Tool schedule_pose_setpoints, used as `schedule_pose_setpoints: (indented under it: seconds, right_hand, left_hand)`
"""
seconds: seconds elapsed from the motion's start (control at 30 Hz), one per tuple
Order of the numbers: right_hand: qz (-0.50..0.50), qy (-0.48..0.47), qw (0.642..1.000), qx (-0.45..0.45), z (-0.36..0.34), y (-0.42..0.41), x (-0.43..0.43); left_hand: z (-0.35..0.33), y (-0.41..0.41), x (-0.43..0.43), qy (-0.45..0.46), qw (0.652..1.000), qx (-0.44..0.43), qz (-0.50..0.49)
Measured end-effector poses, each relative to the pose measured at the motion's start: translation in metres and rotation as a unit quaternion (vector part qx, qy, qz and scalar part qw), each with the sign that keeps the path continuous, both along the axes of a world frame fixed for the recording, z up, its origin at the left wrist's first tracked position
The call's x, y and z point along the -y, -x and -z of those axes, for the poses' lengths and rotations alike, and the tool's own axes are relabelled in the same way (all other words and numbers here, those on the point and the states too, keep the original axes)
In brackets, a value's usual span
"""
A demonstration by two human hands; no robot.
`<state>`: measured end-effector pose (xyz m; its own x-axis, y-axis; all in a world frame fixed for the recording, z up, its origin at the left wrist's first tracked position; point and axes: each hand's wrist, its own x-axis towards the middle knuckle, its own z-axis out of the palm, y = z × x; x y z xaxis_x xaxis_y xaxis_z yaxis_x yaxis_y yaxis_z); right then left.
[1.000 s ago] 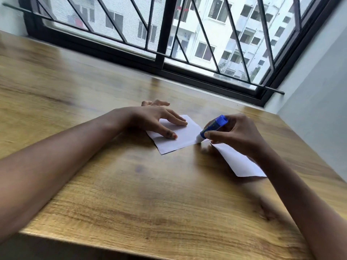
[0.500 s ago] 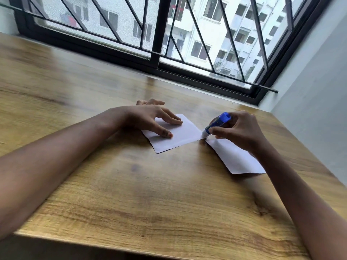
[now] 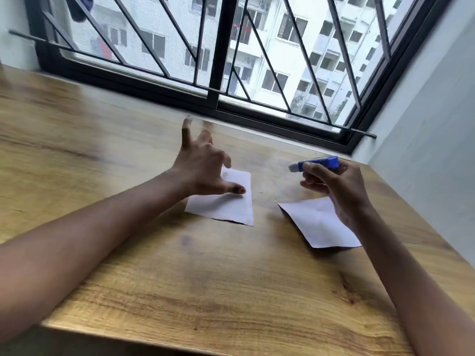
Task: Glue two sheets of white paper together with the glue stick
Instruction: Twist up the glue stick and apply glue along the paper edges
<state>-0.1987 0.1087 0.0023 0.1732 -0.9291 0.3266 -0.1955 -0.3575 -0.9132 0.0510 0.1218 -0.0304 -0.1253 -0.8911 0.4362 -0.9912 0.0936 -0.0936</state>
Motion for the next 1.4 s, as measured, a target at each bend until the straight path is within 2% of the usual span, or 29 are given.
schedule_pose_setpoints:
  seconds: [0.07, 0.1, 0.17, 0.2, 0.27, 0.33, 0.4, 0.53, 0.6, 0.8, 1.03, 1.4]
  right_hand:
    - [-0.014, -0.008, 1.0, 0.002, 0.001, -0.002, -0.001]
    - [-0.021, -0.01, 1.0, 0.003, 0.001, -0.003, -0.002]
    - [-0.029, -0.012, 1.0, 0.006, 0.002, -0.006, -0.002]
    - [-0.031, -0.013, 0.999, 0.009, 0.002, -0.006, -0.002]
    - [-0.038, -0.018, 0.999, 0.018, 0.001, -0.008, -0.003]
    - [-0.051, -0.028, 0.998, 0.027, 0.002, -0.011, -0.005]
    - [-0.072, -0.04, 0.996, 0.031, 0.003, -0.016, -0.01]
    - [-0.112, -0.062, 0.992, 0.018, 0.011, -0.034, -0.024]
    - [-0.135, -0.066, 0.989, 0.01, 0.015, -0.044, -0.032]
    - [-0.177, -0.009, 0.979, -0.104, 0.022, -0.064, -0.05]
    - [-0.153, 0.081, 0.971, -0.166, 0.027, -0.069, -0.053]
    - [-0.133, 0.123, 0.959, -0.216, 0.023, -0.063, -0.046]
  left_hand:
    - [-0.003, 0.004, -0.001, 0.028, 0.999, -0.022, 0.012]
    - [-0.005, 0.002, -0.001, 0.016, 0.997, -0.064, 0.042]
    - [-0.011, -0.011, -0.001, -0.077, 0.976, -0.161, 0.124]
    - [-0.013, -0.02, -0.001, -0.143, 0.961, -0.177, 0.154]
    - [-0.015, -0.033, -0.003, -0.264, 0.935, -0.16, 0.173]
    - [-0.013, -0.037, -0.002, -0.319, 0.921, -0.156, 0.159]
    - [-0.007, -0.034, 0.001, -0.304, 0.925, -0.177, 0.144]
    - [0.007, -0.021, 0.005, -0.188, 0.955, -0.196, 0.117]
    - [0.009, -0.016, 0.005, -0.164, 0.961, -0.193, 0.112]
    - [0.012, -0.017, 0.008, -0.165, 0.951, -0.234, 0.115]
    - [0.013, -0.017, 0.009, -0.171, 0.946, -0.25, 0.116]
    - [0.011, -0.017, 0.007, -0.174, 0.946, -0.246, 0.12]
